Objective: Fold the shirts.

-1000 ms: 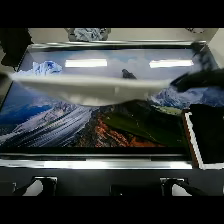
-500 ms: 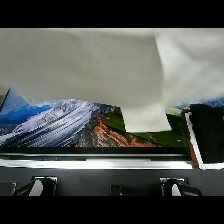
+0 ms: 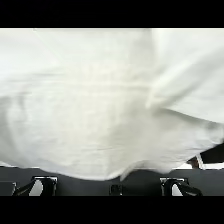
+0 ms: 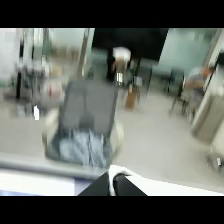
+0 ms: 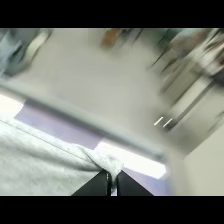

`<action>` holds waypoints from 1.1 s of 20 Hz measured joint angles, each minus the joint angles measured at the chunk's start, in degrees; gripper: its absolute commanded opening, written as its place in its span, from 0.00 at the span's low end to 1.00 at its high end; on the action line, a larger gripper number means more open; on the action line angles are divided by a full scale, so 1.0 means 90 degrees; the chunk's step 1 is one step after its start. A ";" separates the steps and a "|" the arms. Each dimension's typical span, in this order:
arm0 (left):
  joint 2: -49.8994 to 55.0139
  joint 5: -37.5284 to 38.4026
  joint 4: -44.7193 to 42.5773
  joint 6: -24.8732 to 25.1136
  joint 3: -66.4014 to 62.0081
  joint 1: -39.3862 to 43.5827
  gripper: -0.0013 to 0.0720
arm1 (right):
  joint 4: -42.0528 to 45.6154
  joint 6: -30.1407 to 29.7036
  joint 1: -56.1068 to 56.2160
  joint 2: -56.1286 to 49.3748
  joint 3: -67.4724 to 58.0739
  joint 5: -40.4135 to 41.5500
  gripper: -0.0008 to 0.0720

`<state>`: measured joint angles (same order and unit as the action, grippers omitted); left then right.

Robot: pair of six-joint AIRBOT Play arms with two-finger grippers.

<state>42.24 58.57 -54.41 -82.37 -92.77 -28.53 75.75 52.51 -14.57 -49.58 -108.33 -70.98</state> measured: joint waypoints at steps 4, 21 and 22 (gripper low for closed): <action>0.1457 0.0471 -0.0294 0.0323 0.1491 0.0376 0.05 | -0.0063 0.0078 0.0355 -0.2276 0.0430 -0.1224 0.08; 0.6416 0.0447 -0.0661 0.0884 0.0442 0.1010 0.05 | -0.0495 0.1134 0.1103 -0.5945 0.0772 0.0284 0.08; 0.6448 0.0729 -0.0692 0.0901 0.0430 0.0957 0.05 | -0.0304 0.1103 0.1166 -0.5892 0.0801 -0.0260 0.08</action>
<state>100.27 65.12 -60.64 -74.26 -88.90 -19.92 73.01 62.43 -4.08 -102.61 -101.12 -73.32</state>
